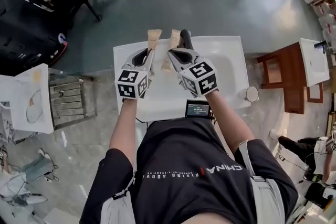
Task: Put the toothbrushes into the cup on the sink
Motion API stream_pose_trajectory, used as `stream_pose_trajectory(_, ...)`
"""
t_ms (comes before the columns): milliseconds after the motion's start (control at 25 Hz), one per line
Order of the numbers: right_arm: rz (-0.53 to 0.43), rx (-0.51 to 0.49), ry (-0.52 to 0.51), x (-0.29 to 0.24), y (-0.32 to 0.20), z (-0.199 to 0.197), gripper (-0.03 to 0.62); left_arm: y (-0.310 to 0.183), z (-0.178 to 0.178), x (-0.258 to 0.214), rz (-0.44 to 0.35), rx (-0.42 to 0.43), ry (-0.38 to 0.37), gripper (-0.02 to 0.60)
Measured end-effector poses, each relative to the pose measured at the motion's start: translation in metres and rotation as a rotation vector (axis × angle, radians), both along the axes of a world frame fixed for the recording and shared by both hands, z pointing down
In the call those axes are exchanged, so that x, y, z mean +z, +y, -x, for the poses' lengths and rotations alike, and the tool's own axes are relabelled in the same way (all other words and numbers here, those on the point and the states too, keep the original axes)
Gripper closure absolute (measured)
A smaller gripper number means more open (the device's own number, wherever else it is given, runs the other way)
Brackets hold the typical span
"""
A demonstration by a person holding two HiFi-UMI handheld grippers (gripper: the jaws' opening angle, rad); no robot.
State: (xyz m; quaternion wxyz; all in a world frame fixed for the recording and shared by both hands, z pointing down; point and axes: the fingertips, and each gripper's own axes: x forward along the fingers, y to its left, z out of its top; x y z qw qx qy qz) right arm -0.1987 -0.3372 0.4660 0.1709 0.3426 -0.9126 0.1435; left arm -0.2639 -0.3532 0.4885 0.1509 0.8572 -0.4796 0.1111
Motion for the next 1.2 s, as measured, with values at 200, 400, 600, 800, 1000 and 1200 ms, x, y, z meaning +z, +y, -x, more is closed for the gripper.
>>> stream_pose_trajectory(200,0.004,0.059,-0.038,-0.011,0.007,-0.019,0.585,0.018,-0.012,-0.020,-0.038,0.038,0.058,0.541)
stream_pose_trajectory(400,-0.021,0.102,-0.038,-0.018,0.013,-0.036,0.585,0.023,-0.037,-0.035,-0.058,0.099,0.087,0.541)
stream_pose_trajectory(600,-0.023,0.198,-0.062,-0.023,0.013,-0.069,0.585,0.023,-0.076,-0.063,-0.105,0.221,0.119,0.541)
stream_pose_trajectory(800,-0.049,0.329,-0.066,-0.037,0.016,-0.115,0.585,0.026,-0.122,-0.095,-0.153,0.353,0.157,0.541)
stream_pose_trajectory(1000,-0.075,0.471,-0.064,-0.050,0.033,-0.190,0.585,0.039,-0.183,-0.125,-0.185,0.478,0.184,0.541)
stream_pose_trajectory(1200,-0.085,0.567,-0.062,-0.053,0.059,-0.262,0.585,0.058,-0.250,-0.132,-0.184,0.558,0.211,0.541)
